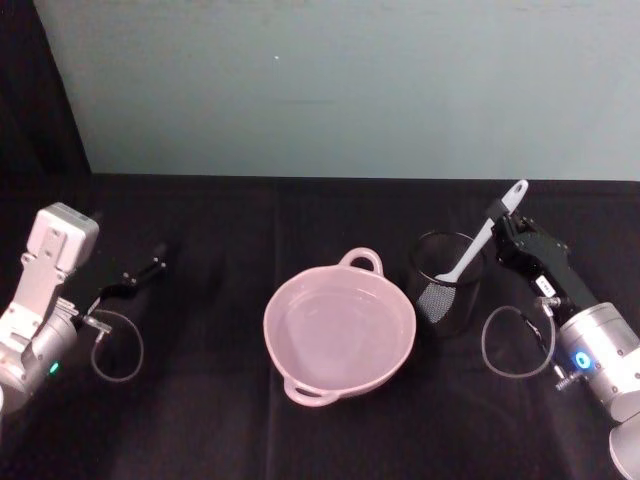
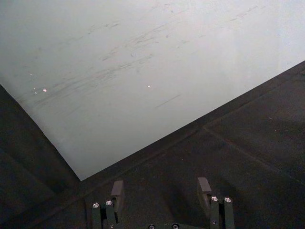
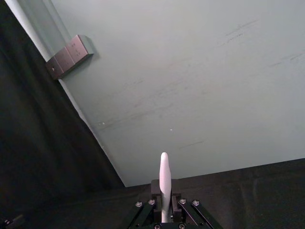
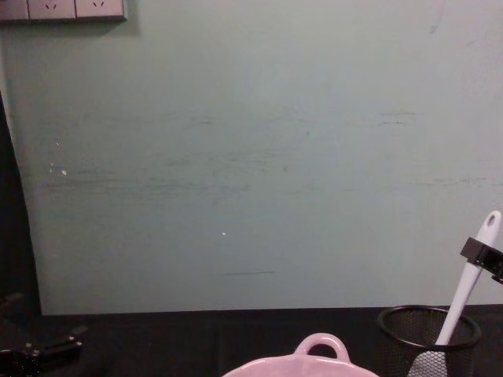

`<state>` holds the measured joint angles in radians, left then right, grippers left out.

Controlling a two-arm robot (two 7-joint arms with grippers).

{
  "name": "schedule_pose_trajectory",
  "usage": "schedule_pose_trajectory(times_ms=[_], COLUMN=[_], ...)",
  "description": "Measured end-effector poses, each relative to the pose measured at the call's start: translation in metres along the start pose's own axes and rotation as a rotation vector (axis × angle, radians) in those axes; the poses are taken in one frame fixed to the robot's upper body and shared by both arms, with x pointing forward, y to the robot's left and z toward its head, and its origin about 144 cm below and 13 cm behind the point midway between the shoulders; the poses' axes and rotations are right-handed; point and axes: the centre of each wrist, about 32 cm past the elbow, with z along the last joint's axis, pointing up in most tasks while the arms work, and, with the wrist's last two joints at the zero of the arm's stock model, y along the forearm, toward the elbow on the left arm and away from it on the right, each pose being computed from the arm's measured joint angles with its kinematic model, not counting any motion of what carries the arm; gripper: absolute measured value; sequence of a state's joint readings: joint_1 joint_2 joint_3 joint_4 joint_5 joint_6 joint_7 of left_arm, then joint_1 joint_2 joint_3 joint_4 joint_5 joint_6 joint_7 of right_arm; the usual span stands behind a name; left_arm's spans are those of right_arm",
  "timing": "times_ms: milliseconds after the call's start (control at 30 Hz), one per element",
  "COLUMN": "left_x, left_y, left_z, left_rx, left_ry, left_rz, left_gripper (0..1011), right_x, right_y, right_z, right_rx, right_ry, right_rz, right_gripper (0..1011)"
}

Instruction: Use the one hand to pick up the spoon and stir the clear water in the bowl.

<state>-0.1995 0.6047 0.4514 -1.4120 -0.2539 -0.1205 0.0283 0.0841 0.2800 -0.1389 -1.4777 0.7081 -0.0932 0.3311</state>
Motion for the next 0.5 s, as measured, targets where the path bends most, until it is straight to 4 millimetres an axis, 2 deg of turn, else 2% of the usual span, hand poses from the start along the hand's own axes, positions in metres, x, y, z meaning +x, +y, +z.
schedule_pose_trajectory(times_ms=[333,433,500], left_x=[0.0000,0.0000,0.0000], left_y=[0.0000,0.0000,0.0000], left_z=[0.0000,0.0000,0.0000], left_rx=[0.000,0.000,0.000], left_ry=[0.000,0.000,0.000], left_rz=[0.000,0.000,0.000], left_gripper=[1005,1005,1005], right_x=[0.0000,0.0000,0.0000], right_y=[0.0001,0.0001,0.0002], right_z=[0.0001,0.0002,0.0002], right_rx=[0.000,0.000,0.000], right_ry=[0.000,0.000,0.000], right_rz=[0.000,0.000,0.000], right_gripper=[119,171,241])
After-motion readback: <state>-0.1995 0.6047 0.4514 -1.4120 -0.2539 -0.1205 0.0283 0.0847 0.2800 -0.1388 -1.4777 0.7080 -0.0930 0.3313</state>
